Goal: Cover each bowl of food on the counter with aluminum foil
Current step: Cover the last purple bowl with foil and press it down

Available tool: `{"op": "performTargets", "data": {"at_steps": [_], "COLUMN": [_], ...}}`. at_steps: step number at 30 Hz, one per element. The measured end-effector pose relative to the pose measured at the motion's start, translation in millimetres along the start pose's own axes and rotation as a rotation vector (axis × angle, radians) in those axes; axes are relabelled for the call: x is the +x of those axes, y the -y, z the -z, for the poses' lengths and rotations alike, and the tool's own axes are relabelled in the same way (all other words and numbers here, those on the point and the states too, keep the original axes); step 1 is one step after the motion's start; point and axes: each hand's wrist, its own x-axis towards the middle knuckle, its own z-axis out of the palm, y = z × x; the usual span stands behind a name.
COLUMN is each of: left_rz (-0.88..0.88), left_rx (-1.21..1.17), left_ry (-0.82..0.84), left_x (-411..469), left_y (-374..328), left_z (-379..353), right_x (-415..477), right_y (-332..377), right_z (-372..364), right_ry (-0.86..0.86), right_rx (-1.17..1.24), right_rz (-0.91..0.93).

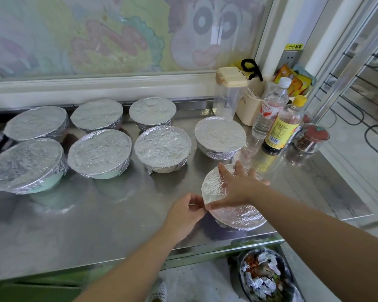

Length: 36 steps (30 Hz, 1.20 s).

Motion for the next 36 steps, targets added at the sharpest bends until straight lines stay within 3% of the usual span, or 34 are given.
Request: {"op": "performTargets", "data": {"at_steps": [8,22,28,36], "left_rz": [-0.111,-0.467,-0.408,0.012], "left_rx": [0.188,0.882,0.754,0.27], "left_ry": [0.027,0.214,0.258,0.105], "left_x": [9,61,59,24], "left_y": [-1,-27,-28,-11], "left_z": [6,37,38,17], "right_x": [0,0,-1,-10], "right_y": [0,1,1,7], "right_z": [0,-3,-5,-6], "right_ry": [0.005,-0.023,-0.042,-0.049], "right_rx": [-0.007,-0.047,-0.051,0.018], "right_rz": [0.003,0.009,0.003,-0.072]}}
